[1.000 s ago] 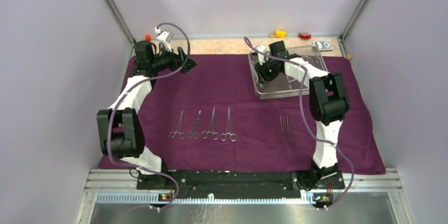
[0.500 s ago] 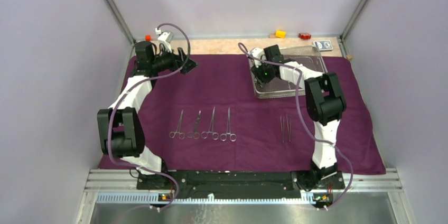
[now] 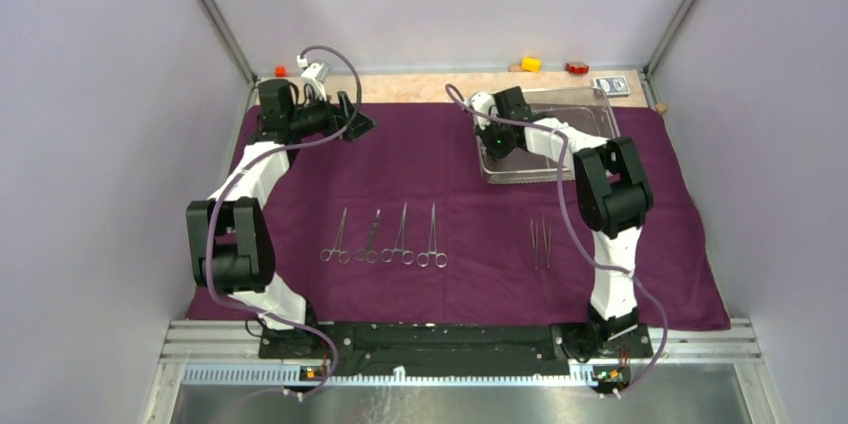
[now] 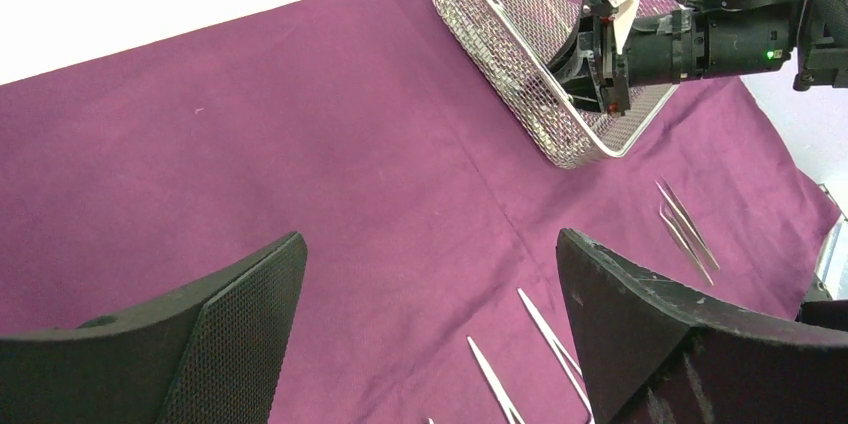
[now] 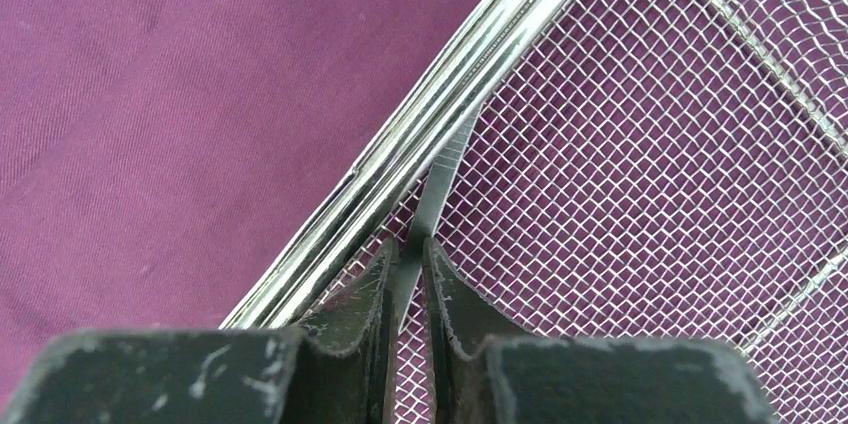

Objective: Open and lay out the surgical kit
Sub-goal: Adjust the medical item in the container.

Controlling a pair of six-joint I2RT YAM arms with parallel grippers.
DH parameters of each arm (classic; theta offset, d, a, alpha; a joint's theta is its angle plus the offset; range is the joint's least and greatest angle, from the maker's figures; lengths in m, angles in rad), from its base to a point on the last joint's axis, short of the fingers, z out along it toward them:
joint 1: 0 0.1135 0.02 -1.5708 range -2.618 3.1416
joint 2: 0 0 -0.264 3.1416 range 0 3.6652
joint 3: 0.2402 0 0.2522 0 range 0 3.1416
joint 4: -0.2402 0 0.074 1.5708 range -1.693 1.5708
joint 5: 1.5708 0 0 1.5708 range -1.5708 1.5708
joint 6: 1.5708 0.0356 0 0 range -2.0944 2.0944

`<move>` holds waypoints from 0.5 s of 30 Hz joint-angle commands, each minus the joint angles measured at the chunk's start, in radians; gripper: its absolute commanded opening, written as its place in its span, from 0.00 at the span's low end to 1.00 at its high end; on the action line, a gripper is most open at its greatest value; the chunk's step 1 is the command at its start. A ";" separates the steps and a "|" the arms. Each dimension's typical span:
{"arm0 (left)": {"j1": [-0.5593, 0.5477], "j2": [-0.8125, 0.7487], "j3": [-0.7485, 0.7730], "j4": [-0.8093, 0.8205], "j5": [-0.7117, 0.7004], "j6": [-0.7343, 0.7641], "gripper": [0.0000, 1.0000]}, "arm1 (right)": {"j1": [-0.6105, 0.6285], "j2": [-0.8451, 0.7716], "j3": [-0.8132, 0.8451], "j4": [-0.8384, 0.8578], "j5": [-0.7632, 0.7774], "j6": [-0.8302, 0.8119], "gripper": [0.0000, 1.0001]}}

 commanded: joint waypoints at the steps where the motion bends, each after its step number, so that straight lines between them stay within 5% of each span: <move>1: 0.000 -0.014 0.038 0.033 0.030 -0.005 0.99 | -0.031 0.017 0.033 -0.052 0.060 0.002 0.09; 15: 0.000 -0.018 0.038 0.030 0.035 -0.009 0.99 | -0.082 -0.015 0.049 -0.066 0.058 0.011 0.03</move>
